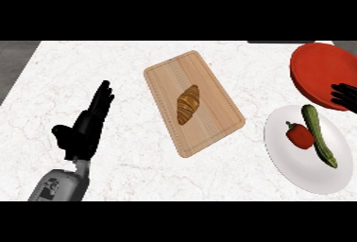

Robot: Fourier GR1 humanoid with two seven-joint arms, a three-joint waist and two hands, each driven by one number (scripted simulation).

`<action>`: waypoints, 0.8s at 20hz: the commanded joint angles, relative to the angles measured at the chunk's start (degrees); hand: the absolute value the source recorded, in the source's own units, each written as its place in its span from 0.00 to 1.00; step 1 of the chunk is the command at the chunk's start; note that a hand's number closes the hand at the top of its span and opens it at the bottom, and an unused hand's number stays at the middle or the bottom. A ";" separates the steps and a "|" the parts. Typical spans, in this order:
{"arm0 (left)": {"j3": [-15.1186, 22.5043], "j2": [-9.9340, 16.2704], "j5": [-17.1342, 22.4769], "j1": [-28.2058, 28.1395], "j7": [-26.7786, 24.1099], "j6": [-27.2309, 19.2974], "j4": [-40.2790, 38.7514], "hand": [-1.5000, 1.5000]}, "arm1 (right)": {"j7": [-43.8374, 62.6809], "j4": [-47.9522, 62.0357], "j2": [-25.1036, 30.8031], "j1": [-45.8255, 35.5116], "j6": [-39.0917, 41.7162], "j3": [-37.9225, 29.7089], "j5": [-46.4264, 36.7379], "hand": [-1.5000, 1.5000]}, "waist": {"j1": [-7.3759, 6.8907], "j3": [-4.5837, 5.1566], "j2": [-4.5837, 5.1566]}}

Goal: Pick the bell pepper from the plate and place it in the bowl

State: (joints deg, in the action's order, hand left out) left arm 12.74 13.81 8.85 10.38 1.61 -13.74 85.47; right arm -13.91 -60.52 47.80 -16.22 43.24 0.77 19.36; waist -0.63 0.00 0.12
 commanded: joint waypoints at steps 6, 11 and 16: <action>-0.45 -3.69 -2.63 -1.16 -1.88 1.30 -1.76 0.50 | -8.36 6.31 -1.28 0.31 6.97 -0.44 -10.96 0.00 | 0.53 -0.02 -0.05; -2.81 -1.39 -2.15 0.05 3.47 2.54 1.20 0.50 | -11.49 11.65 -3.45 -2.48 7.16 0.10 -13.25 0.00 | 0.29 -0.04 -0.04; -0.99 -2.90 -3.85 -2.14 2.48 1.31 2.53 0.50 | -12.30 11.59 -4.40 -0.44 9.38 -1.21 -8.39 0.00 | 0.28 -0.05 -0.08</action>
State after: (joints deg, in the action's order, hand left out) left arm 11.21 11.38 5.81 9.35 3.52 -12.16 86.93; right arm -21.03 -51.07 43.89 -16.47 44.87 0.85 8.60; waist -0.18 -0.06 0.07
